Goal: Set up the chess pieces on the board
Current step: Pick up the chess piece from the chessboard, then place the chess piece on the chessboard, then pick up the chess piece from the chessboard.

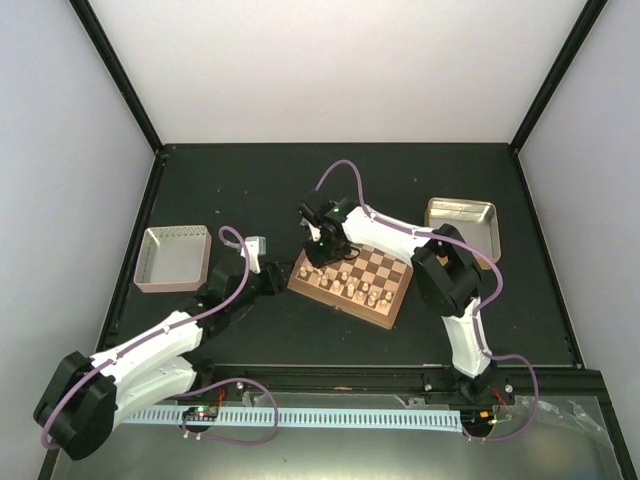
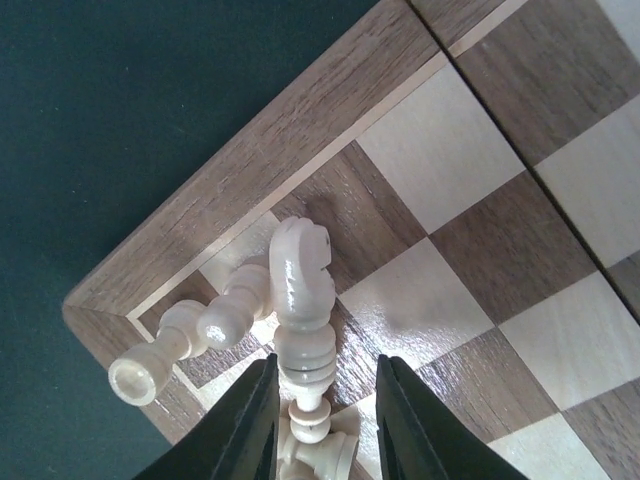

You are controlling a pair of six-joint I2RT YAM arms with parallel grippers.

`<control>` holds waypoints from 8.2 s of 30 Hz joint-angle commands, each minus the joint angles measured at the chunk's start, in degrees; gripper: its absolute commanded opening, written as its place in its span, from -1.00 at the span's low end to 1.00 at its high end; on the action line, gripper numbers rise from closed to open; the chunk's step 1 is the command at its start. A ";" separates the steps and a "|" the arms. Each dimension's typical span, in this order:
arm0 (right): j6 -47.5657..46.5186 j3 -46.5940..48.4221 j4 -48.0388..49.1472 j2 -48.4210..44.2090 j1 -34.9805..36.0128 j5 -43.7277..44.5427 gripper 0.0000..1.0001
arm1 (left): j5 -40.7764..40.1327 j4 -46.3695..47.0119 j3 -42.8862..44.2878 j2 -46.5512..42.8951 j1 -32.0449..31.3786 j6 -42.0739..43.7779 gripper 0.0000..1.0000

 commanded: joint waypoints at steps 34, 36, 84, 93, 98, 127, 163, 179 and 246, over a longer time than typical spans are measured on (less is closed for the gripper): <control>-20.30 -23.50 38.20 -21.98 -8.38 -19.43 -0.89 | 16.43 -0.97 9.45 -2.98 5.35 -6.04 0.39; -23.57 -24.83 38.97 -23.77 -8.36 -20.58 -0.90 | 20.87 -1.13 11.88 -1.22 6.04 -6.80 0.40; -33.83 -28.14 38.47 -29.61 -8.27 -24.02 -0.67 | 36.85 7.18 23.32 22.32 10.37 -13.63 -0.96; -10.14 -36.43 50.72 -36.82 -12.25 -29.04 0.40 | 37.33 8.09 24.72 21.00 11.18 -17.16 -0.97; 17.98 -44.93 69.18 -41.67 -13.88 -28.72 0.51 | 39.21 13.40 24.77 17.35 11.74 -29.96 -0.97; 67.83 -49.76 104.03 -37.02 -13.71 -31.71 -0.33 | 35.68 32.80 26.98 19.57 11.94 -53.18 -0.97; -4.74 -6.20 -10.51 -14.67 -11.45 -8.26 -0.97 | 14.57 -26.04 28.31 7.99 14.23 15.32 -0.97; -7.56 11.34 -21.06 3.53 -5.89 -4.68 -0.89 | 15.07 -24.78 26.67 6.10 14.23 18.79 -0.97; -1.88 19.06 -22.19 10.76 3.72 4.82 -0.14 | -4.43 -28.11 16.51 -8.30 19.57 7.36 -0.92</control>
